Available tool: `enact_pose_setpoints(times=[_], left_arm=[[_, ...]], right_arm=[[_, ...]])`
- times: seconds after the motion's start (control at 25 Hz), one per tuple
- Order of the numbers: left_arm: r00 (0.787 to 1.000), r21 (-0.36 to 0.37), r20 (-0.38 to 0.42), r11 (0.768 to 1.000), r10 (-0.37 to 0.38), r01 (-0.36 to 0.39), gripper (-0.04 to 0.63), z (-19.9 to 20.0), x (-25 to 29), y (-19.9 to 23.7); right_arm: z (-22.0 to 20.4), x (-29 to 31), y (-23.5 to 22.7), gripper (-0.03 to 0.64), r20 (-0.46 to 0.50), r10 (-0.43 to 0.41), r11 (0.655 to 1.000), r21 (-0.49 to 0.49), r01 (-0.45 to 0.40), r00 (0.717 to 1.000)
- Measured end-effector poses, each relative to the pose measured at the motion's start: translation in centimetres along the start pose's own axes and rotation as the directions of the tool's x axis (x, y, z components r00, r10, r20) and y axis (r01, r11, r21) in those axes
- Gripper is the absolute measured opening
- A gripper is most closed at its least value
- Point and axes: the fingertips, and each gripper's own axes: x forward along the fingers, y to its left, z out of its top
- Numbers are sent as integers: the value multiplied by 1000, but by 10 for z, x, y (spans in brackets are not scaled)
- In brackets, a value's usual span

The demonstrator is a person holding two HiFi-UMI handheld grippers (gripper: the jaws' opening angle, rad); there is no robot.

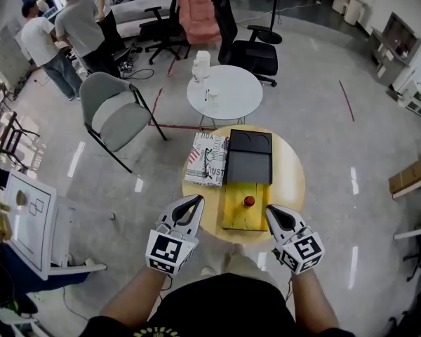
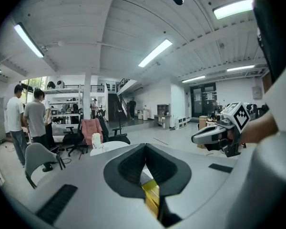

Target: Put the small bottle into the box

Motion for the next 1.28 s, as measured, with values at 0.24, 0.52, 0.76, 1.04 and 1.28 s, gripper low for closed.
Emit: enact_pose_setpoints(times=[0.24,0.52,0.76,1.04,1.28], left_arm=[[999,6,35,1000,2,-2,17,14,-25,3],[996,-44,81,999,-23,27,16,20,-60,-7],[996,-37,83,999,-30,33,17,12,-94,-16],[994,-30,102,999,-33,36,15,10,-124,-22],[993,-28,108,998,-55,59,17,14,-131,-32]], right_arm=[[27,-30,19,14,59,-13,1000,-10,14,998],[40,-64,40,14,102,-51,998,-30,54,994],[40,-89,60,14,120,-91,995,-30,95,989],[35,-108,83,14,127,-115,992,-31,120,985],[38,-121,94,14,125,-125,991,-39,131,984]])
